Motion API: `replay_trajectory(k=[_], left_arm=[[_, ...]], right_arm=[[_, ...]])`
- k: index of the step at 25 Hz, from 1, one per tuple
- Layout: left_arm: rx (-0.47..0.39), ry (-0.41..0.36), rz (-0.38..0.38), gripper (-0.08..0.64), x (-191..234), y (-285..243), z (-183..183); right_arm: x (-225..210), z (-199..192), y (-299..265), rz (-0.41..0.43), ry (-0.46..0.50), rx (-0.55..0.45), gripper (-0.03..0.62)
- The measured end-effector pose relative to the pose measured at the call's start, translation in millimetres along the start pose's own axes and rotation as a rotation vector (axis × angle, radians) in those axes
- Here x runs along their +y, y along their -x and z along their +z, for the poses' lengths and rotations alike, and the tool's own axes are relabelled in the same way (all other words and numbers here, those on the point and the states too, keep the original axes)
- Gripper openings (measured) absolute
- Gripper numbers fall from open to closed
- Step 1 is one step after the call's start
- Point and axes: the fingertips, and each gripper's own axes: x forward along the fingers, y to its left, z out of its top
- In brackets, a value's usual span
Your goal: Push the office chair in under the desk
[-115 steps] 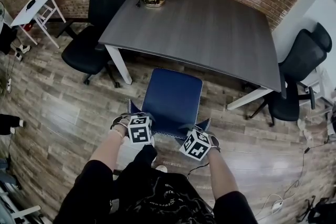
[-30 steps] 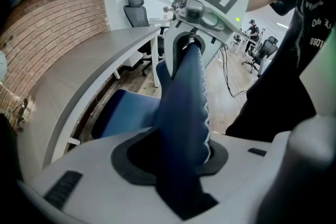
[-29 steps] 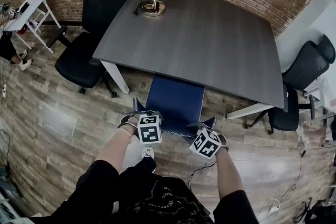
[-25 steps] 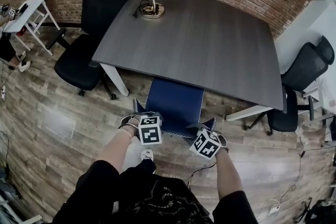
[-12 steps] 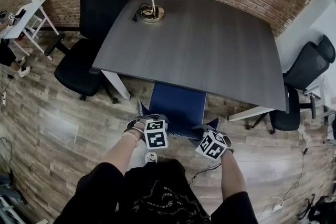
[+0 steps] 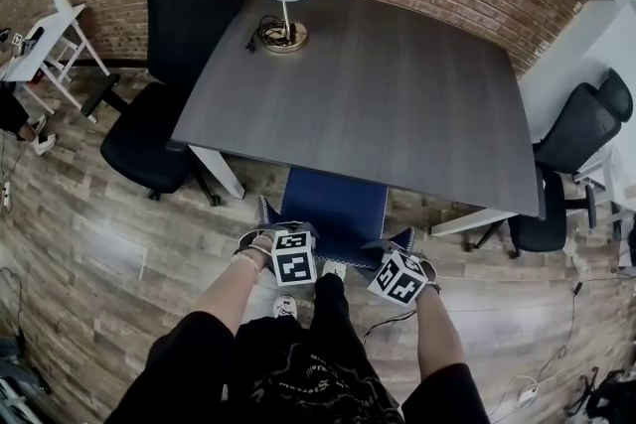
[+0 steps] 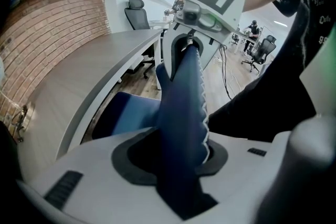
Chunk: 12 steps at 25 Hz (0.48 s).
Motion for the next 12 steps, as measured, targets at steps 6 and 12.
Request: replay_trajectory(k=[6, 12], left_arm=[[-0.004, -0.002, -0.005, 0.143, 7, 0, 2], [-0.002, 0.003, -0.011, 0.144, 14, -1, 3]], right_arm=[[-8, 2, 0, -0.004, 0.001, -0.002, 0.106], [-14, 3, -1, -0.001, -0.001, 0.0, 0.107]])
